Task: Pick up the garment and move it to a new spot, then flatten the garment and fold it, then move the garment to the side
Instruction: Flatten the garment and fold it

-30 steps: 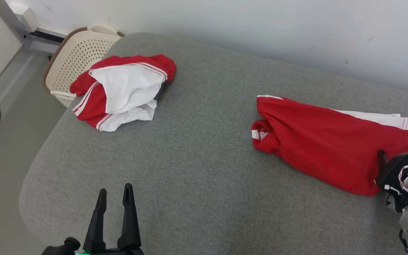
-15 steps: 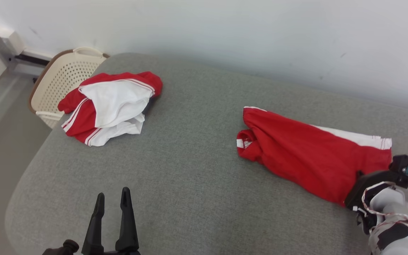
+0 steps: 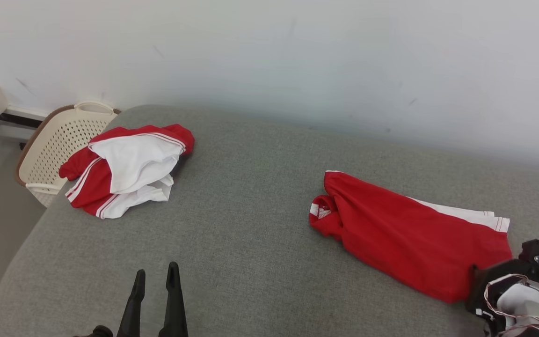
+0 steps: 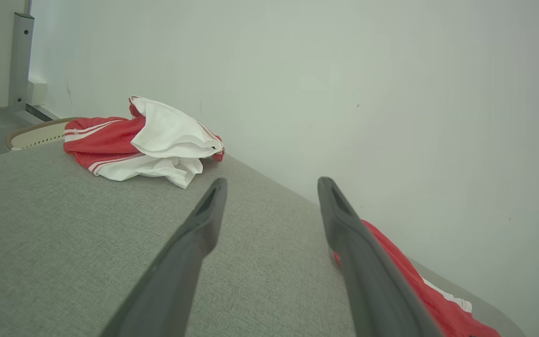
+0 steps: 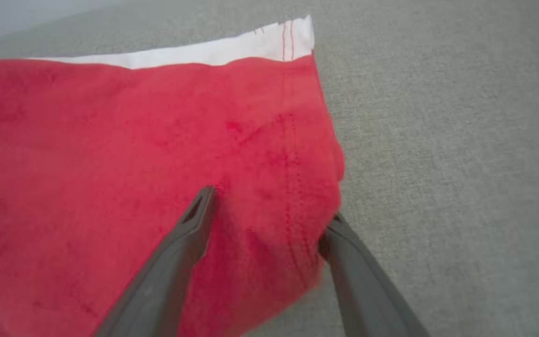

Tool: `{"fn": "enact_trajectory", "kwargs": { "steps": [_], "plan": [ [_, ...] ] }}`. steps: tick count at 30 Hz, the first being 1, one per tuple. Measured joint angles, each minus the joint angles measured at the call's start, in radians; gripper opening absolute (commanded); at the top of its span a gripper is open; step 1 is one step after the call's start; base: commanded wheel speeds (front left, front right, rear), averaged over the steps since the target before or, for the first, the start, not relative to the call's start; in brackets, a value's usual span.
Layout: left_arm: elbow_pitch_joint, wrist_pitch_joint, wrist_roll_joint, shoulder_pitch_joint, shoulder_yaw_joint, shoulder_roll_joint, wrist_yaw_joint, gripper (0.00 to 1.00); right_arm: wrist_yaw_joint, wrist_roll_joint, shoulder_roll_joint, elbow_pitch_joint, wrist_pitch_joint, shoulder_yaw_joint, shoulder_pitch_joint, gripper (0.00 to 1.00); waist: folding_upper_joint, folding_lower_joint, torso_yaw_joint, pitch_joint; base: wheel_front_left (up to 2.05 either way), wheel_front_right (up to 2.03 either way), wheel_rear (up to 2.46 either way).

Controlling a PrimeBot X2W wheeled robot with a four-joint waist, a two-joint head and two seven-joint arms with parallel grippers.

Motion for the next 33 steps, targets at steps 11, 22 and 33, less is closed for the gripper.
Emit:
{"fn": "enact_trajectory", "kwargs": {
  "steps": [11, 22, 33],
  "plan": [
    [0.001, 0.000, -0.010, 0.041, 0.027, 0.001, -0.001, 1.00, 0.000, -0.198, 0.016, -0.221, 0.379, -0.126, -0.022, 1.00, -0.0001, -0.0001, -0.039, -0.041, 0.00, 0.00, 0.00],
    [0.016, 0.000, -0.015, 0.013, -0.007, 0.001, -0.025, 1.00, 0.000, -0.255, 0.029, -0.323, 0.577, -0.200, -0.082, 1.00, 0.0000, 0.0001, -0.007, 0.018, 0.00, 0.00, 0.00],
    [-0.013, 0.000, 0.061, -0.019, -0.009, 0.010, -0.050, 1.00, 0.000, -0.283, -0.009, -0.318, 0.585, -0.280, -0.109, 1.00, 0.0000, 0.0002, 0.062, 0.110, 0.00, 0.00, 0.00]
  ]
}}
